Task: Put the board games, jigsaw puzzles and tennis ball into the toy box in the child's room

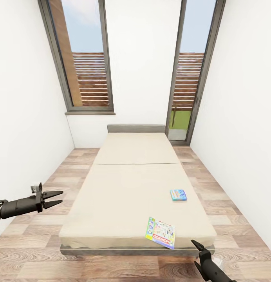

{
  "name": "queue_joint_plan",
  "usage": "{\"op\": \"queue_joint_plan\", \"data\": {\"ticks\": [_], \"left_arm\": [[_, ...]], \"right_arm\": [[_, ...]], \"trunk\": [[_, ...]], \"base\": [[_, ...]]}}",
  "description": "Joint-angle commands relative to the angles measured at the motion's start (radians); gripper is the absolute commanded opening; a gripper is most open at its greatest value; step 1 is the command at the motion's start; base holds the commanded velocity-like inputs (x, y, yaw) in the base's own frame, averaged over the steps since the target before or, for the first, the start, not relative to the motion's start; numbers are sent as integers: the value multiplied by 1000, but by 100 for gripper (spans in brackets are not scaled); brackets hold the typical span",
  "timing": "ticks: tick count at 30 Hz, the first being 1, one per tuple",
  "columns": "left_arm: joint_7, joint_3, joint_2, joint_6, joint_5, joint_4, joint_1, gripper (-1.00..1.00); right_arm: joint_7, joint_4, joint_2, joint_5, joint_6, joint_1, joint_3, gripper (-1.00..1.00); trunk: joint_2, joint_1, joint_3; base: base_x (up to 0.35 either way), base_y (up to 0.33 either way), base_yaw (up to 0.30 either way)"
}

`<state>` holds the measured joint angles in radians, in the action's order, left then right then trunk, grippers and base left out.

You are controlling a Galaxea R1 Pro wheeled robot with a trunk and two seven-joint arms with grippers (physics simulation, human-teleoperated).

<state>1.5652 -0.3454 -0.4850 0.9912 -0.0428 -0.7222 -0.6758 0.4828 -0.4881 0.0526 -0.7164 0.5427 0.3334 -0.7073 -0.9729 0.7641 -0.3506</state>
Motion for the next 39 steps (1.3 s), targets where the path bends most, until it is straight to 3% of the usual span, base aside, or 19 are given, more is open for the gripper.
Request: {"op": "queue_joint_plan", "data": {"ticks": [1,5,12,17,39], "left_arm": [[6,-1,-2,10,-5,0,-1,100],[6,-1,-26,10,-4,0,-1,100],[6,-1,-112,10,4,0,0,100],[6,-1,-140,10,17,3,3,100],[6,-3,-136,10,24,4,15,100]], "right_arm": [[1,0,0,-3,8,1,-6,100],[1,0,0,-3,8,1,-5,100],[0,0,0,-3,8,1,-5,100],[1,0,0,-3,7,1,-5,100],[1,0,-2,-2,4,1,-4,100]], "trunk": [[-8,4,-4],[-36,19,-17],[-85,46,-39],[-120,65,-55],[-274,150,-123]], "base": [[0,0,0],[0,0,0],[0,0,0],[0,0,0],[0,0,0]]}}
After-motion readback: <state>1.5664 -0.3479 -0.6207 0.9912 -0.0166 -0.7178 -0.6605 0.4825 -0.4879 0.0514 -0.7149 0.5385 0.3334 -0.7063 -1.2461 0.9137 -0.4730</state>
